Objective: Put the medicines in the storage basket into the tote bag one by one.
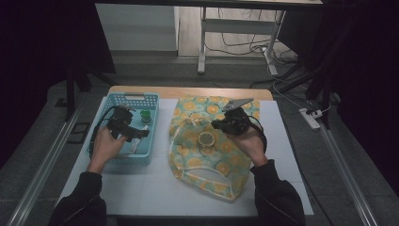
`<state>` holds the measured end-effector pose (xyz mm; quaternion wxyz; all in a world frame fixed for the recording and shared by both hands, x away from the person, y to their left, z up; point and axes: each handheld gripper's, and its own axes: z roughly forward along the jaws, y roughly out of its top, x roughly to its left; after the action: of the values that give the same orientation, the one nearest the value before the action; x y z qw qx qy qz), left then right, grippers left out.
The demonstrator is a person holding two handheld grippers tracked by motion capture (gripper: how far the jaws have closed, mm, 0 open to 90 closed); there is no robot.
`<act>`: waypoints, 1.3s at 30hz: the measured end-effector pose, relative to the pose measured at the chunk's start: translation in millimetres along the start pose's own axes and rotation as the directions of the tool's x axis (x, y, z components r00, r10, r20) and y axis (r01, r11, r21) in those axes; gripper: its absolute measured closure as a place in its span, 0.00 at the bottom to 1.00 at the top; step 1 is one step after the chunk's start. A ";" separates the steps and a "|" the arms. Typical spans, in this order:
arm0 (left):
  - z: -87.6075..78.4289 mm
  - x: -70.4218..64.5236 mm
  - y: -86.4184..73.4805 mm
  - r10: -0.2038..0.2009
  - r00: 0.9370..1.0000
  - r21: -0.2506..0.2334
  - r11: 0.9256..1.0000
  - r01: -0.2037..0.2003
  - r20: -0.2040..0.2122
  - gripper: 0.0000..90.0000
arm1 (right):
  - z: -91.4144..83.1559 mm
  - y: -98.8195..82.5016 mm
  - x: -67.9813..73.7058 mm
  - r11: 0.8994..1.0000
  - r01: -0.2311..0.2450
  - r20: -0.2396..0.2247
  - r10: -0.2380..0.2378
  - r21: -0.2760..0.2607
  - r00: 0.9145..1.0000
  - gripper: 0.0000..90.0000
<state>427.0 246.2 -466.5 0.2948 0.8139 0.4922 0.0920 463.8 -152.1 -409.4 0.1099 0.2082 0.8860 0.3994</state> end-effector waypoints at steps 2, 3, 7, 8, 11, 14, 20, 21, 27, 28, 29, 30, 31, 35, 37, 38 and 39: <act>3.4 4.0 -1.8 -0.005 1.000 0.016 1.000 0.005 -0.003 0.01 | 0.0 -0.1 -0.2 1.000 0.000 0.000 0.000 0.000 1.000 1.00; 5.7 5.6 -2.6 -0.009 1.000 0.026 1.000 0.009 -0.005 0.01 | 0.0 -0.1 -0.2 1.000 -0.001 -0.001 0.001 0.000 1.000 1.00; 12.2 10.5 -2.2 -0.020 1.000 0.047 0.999 0.020 -0.014 0.00 | 0.4 -0.1 0.0 1.000 0.000 -0.002 0.000 0.000 1.000 1.00; 14.0 11.1 -1.1 -0.020 1.000 0.056 0.998 0.021 -0.009 0.00 | 0.6 -0.1 0.1 1.000 -0.001 -0.002 0.001 0.000 1.000 1.00; 21.7 10.2 2.3 0.004 1.000 0.096 0.995 -0.001 -0.031 0.00 | 1.0 -0.1 0.4 1.000 0.001 -0.003 -0.001 0.002 1.000 1.00; 31.1 9.9 4.1 0.012 0.999 0.125 0.992 -0.009 -0.030 0.00 | 0.6 0.1 0.5 1.000 0.002 -0.004 -0.002 0.000 1.000 1.00; 45.6 11.7 6.2 0.004 1.000 0.185 0.983 -0.001 -0.015 0.00 | -0.2 0.0 0.1 1.000 0.003 -0.004 -0.003 -0.001 1.000 1.00; 47.5 12.1 6.2 0.000 1.000 0.197 0.980 0.003 -0.018 0.01 | -0.2 0.1 0.2 1.000 0.004 -0.004 -0.004 -0.002 1.000 1.00; 54.2 12.3 5.2 0.013 0.999 0.258 0.966 0.000 -0.047 0.12 | 0.3 0.0 0.3 1.000 0.005 -0.008 -0.005 0.000 1.000 1.00; 54.3 11.9 5.3 0.013 0.999 0.264 0.965 0.000 -0.048 0.17 | 0.4 -0.1 0.2 1.000 0.005 -0.008 -0.005 0.001 1.000 1.00; 54.5 11.6 5.4 0.013 0.999 0.268 0.964 -0.001 -0.044 0.22 | 0.5 -0.1 0.3 1.000 0.005 -0.009 -0.005 0.001 1.000 1.00; 54.7 11.5 5.4 0.011 0.999 0.271 0.962 0.000 -0.039 0.27 | 0.6 -0.1 0.3 1.000 0.005 -0.009 -0.005 0.001 1.000 1.00; 55.1 11.5 5.4 0.010 0.999 0.275 0.962 0.001 -0.038 0.31 | 0.6 -0.1 0.3 1.000 0.006 -0.010 -0.006 0.001 1.000 1.00; 57.4 12.5 5.2 0.000 1.000 0.294 0.956 0.008 -0.028 0.42 | 1.1 0.0 0.5 1.000 0.011 -0.011 -0.011 0.007 1.000 1.00; 57.7 13.3 5.4 -0.008 1.000 0.296 0.955 0.016 -0.029 0.47 | 1.0 0.1 0.7 1.000 0.011 -0.012 -0.011 0.008 1.000 1.00; 57.2 13.7 5.5 -0.016 0.999 0.297 0.954 0.024 -0.032 0.49 | 0.9 0.1 0.8 1.000 0.011 -0.012 -0.011 0.008 1.000 1.00; 56.6 14.4 5.6 -0.023 0.999 0.298 0.954 0.031 -0.031 0.53 | 0.8 0.2 0.8 1.000 0.010 -0.012 -0.010 0.007 1.000 1.00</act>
<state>463.2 234.5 -511.2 0.1630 0.8409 0.5155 0.0234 463.4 -151.1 -409.9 0.1061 0.2018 0.8890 0.3972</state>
